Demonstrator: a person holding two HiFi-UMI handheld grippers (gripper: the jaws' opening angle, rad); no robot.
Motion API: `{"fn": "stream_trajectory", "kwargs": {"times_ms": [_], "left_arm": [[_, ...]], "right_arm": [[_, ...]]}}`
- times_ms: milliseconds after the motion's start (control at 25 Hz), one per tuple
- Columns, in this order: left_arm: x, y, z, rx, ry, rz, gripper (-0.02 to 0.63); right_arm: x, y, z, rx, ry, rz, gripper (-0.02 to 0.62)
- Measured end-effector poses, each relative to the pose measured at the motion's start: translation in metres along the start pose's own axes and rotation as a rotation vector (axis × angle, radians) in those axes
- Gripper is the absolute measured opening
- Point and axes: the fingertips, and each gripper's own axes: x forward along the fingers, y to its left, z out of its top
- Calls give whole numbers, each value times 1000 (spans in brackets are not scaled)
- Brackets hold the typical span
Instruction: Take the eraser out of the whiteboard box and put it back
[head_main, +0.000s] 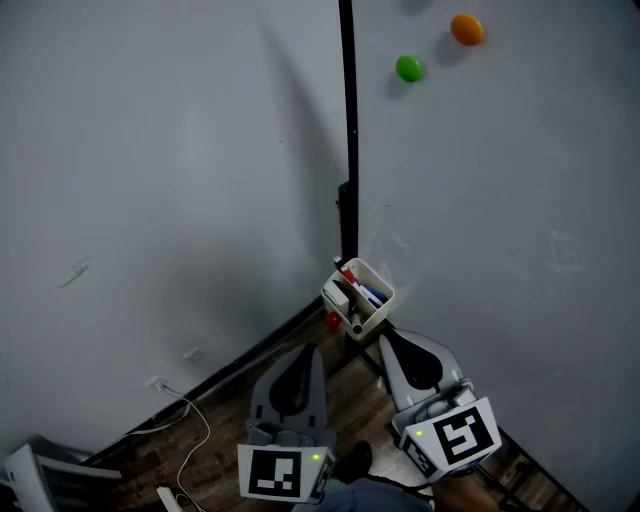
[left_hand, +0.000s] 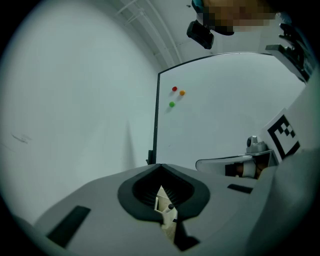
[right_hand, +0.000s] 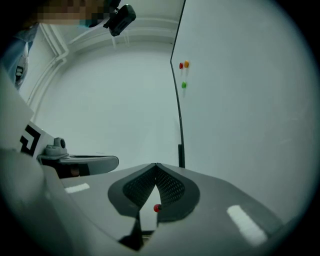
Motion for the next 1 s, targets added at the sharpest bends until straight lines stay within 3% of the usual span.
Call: {"fn": "stream_trajectory", "kwargs": {"times_ms": [440,1000], "left_arm": [[37,25,1,-12,-13,14,6],[88,74,-28,-80,34,-46,6]], "right_arm": [[45,-17,-3,-32,43,27,2],[107,-23,-49,-95,246,18,23]]}}
